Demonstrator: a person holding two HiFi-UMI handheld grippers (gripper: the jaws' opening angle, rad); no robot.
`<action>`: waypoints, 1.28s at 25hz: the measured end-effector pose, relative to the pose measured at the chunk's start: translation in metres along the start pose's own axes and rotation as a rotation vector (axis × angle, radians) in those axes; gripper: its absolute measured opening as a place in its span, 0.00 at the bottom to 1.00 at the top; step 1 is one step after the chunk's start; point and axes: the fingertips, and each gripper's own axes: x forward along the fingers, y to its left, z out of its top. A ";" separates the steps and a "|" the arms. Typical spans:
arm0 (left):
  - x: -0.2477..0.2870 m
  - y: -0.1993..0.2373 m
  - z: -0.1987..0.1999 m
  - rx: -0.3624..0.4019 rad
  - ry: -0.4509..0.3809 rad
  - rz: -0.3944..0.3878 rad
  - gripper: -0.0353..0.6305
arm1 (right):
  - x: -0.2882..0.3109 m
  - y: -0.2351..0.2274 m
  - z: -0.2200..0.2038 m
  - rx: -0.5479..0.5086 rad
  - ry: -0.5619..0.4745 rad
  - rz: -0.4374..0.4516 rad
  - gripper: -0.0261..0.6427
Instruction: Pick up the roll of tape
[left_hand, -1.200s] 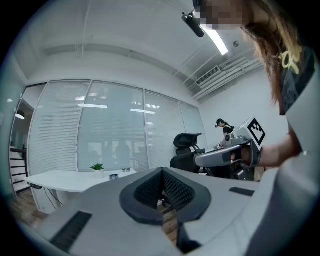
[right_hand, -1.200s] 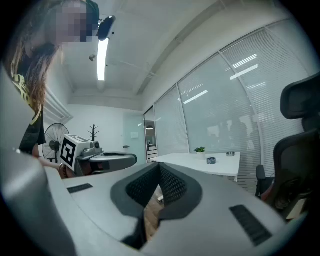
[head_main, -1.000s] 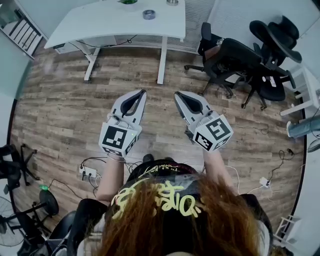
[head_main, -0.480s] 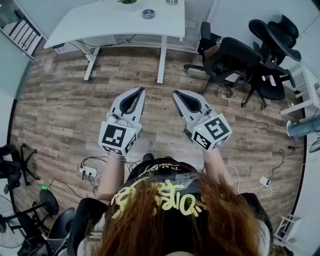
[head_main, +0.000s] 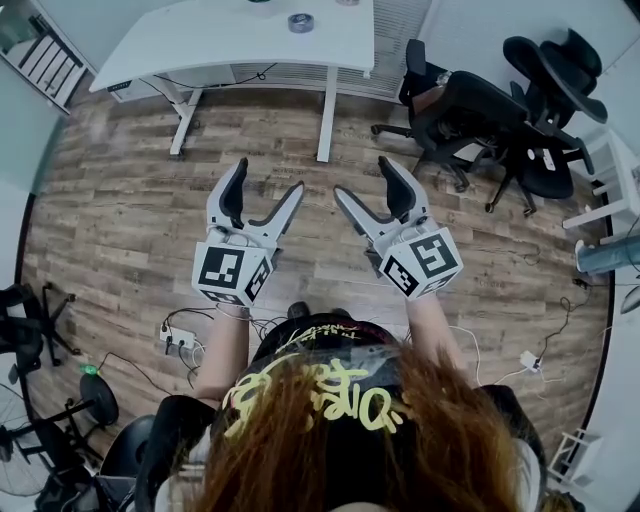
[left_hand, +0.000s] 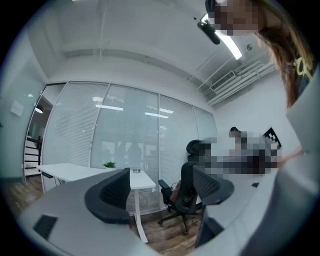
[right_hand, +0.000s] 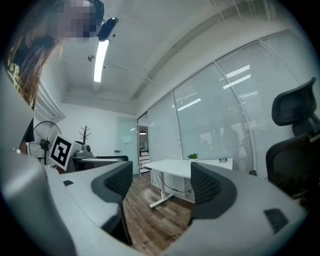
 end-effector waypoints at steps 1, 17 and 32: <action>-0.001 0.001 0.000 0.000 0.001 0.001 0.64 | 0.001 0.001 -0.001 -0.005 0.003 0.001 0.55; -0.027 0.046 -0.007 0.004 0.019 0.002 0.64 | 0.038 0.040 -0.011 0.002 0.011 0.021 0.55; -0.032 0.067 -0.026 -0.017 0.036 -0.052 0.64 | 0.046 0.050 -0.028 0.007 0.035 -0.042 0.55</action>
